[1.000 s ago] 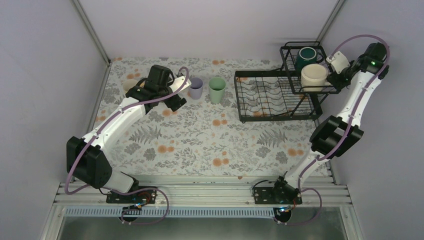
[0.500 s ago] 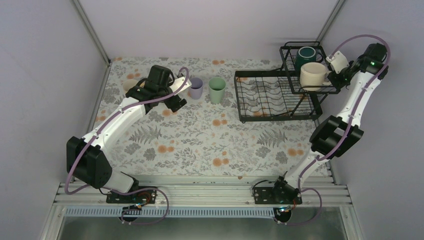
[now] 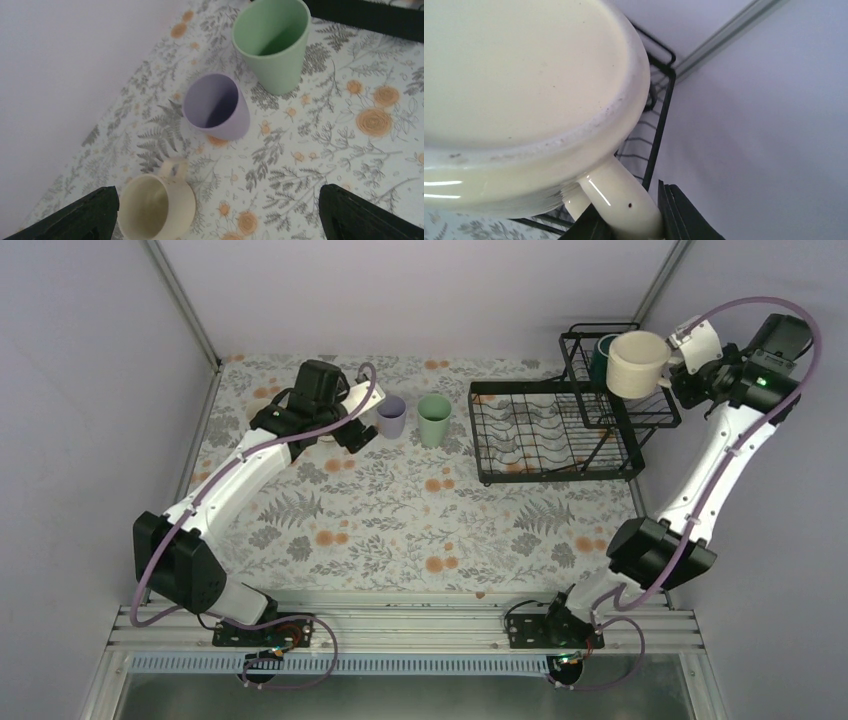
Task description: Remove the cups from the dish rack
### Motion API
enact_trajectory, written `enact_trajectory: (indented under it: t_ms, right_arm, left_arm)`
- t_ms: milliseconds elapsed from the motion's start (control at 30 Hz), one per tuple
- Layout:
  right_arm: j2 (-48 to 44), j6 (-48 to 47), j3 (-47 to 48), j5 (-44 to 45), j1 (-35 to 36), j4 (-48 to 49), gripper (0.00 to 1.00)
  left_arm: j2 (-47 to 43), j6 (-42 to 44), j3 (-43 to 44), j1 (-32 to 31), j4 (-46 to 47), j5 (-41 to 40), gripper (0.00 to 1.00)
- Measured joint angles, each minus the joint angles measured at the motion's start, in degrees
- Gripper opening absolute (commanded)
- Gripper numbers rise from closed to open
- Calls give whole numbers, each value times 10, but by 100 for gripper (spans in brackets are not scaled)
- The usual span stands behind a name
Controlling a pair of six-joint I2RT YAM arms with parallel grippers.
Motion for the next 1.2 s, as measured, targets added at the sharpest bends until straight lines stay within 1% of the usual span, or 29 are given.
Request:
enact_trajectory:
  t_ms: [200,333,433,567,733,900,1033,1200]
  right_arm:
    - [-52,56,2,-75,9,-2,3]
    - [-41,94,22,-107,50,-9,3]
    - [-19,124,44,-108,108,-16,3]
    - [24,174,84,-101,203,-19,3]
    - [73,257,103,-100,299,-1,3]
    - [132,326,113,-71,382,14,3]
    - [190,370,122,-94,420,21,3]
    - [228,406,122,-144,426,21,3]
  left_arm:
    - [0,-6,5,-2,57,-6,100]
    - [-2,-15,-2,-3,114,-8,100]
    - [-16,-22,-37,-5,178,-15,100]
    - [-35,-24,-83,-16,254,-32,100]
    - [-55,-29,-108,-28,330,-43,100]
    - [-96,-36,-129,-29,408,-47,100]
    - [-117,-25,-174,-33,499,-67,100]
    - [-88,19,-244,-47,603,-85,100]
